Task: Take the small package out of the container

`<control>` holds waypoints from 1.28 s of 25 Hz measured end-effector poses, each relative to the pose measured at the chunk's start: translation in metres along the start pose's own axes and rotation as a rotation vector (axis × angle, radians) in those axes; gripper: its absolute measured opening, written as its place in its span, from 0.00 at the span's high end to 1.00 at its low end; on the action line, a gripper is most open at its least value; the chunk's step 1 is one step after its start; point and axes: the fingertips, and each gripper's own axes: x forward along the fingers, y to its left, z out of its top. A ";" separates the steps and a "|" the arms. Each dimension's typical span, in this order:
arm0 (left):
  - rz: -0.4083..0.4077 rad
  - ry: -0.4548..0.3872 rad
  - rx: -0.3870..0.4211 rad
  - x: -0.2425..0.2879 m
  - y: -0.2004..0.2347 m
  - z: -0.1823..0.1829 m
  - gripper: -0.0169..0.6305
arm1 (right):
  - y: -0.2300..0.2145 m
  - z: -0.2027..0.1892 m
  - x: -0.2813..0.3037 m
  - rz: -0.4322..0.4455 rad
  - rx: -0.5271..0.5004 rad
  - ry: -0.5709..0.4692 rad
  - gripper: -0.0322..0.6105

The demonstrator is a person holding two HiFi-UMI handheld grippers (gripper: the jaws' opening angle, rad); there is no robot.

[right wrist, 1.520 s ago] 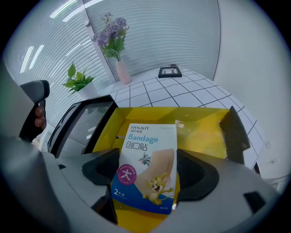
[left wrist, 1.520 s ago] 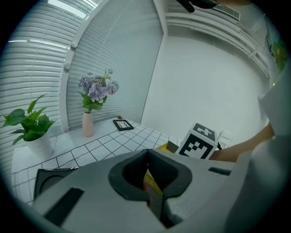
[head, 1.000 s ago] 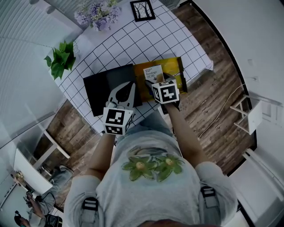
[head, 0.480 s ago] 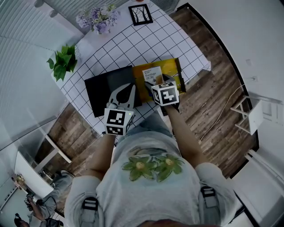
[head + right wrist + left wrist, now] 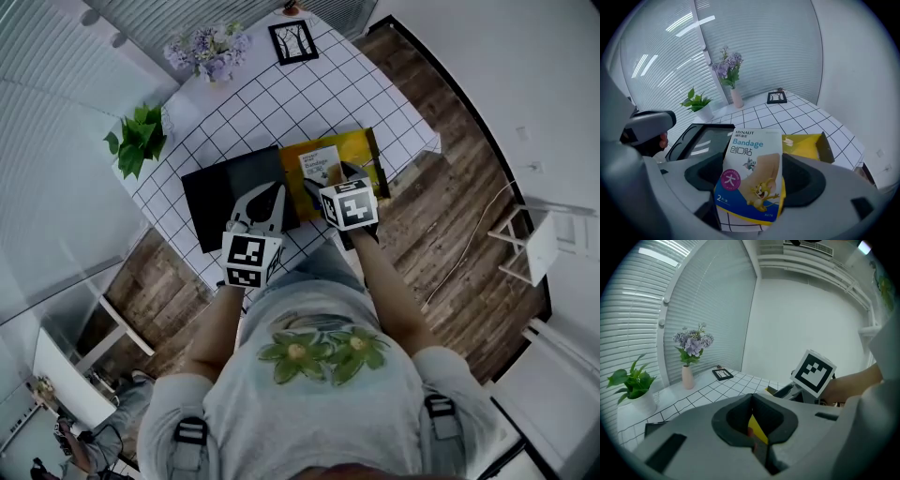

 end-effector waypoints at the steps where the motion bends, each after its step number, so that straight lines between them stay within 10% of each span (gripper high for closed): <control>1: 0.000 -0.002 0.001 0.000 -0.001 0.000 0.96 | 0.000 0.001 -0.001 0.002 -0.001 -0.005 0.38; 32: -0.025 0.002 0.031 -0.011 -0.017 0.000 0.96 | 0.022 0.029 -0.062 0.020 -0.061 -0.166 0.38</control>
